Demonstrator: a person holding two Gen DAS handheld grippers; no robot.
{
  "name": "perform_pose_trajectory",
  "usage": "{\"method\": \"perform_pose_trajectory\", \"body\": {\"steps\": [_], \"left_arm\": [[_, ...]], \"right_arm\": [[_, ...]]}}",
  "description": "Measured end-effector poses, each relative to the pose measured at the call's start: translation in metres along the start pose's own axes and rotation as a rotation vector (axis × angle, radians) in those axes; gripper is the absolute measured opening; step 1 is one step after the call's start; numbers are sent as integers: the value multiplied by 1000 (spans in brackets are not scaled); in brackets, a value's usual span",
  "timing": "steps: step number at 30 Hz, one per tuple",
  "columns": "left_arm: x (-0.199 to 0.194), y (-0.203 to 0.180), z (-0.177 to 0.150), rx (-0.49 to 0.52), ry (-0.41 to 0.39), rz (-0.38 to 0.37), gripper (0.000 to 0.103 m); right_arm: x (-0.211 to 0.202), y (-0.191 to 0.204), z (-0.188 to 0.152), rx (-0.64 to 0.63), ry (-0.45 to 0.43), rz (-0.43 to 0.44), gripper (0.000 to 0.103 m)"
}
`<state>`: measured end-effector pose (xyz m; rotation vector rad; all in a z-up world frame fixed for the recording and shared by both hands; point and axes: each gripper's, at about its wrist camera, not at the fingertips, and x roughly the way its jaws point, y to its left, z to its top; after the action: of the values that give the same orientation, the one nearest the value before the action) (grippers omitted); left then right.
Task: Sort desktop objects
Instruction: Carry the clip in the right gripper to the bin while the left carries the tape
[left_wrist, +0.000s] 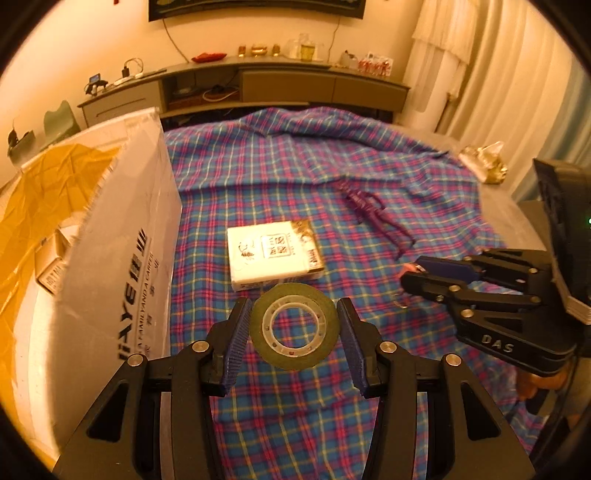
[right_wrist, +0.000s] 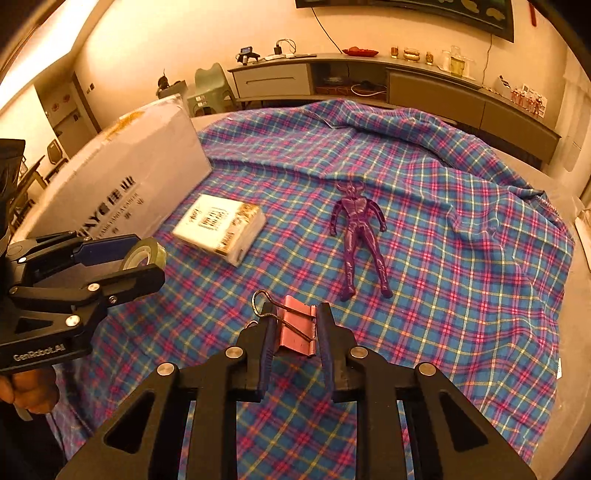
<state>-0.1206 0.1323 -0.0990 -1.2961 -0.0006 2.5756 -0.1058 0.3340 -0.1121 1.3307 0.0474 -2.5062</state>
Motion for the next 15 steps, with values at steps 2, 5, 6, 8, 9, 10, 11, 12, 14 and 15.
{"method": "perform_pose_trajectory", "body": {"steps": [2,5,6,8,9,10,11,12,14,15], "left_arm": [[-9,0,0,0,-11,-19,49],[-20,-1,-1,8,-27,-28,49],[-23,-1,-1,9,-31,-29,49],[-31,-1,-3,12,-40,-33,49],[-34,0,-4,13,-45,-36,49],[-40,-1,-5,16,-54,-37,49],[-44,-1,-5,18,-62,-37,49],[-46,-1,-6,19,-67,-39,49],[-56,0,-7,20,-83,-48,49],[-60,1,-7,20,-89,-51,49]], "right_arm": [[-5,4,0,0,-9,7,23],[-12,10,-1,3,-22,15,23],[-14,12,-1,4,-24,18,23],[-20,18,-2,4,-33,23,23],[-23,20,-2,4,-37,24,23],[-26,23,-2,3,-43,25,23],[-30,26,-1,1,-49,22,23],[-34,29,0,0,-56,20,23],[-42,36,2,-3,-72,19,23],[-46,39,3,-7,-82,20,23]]}}
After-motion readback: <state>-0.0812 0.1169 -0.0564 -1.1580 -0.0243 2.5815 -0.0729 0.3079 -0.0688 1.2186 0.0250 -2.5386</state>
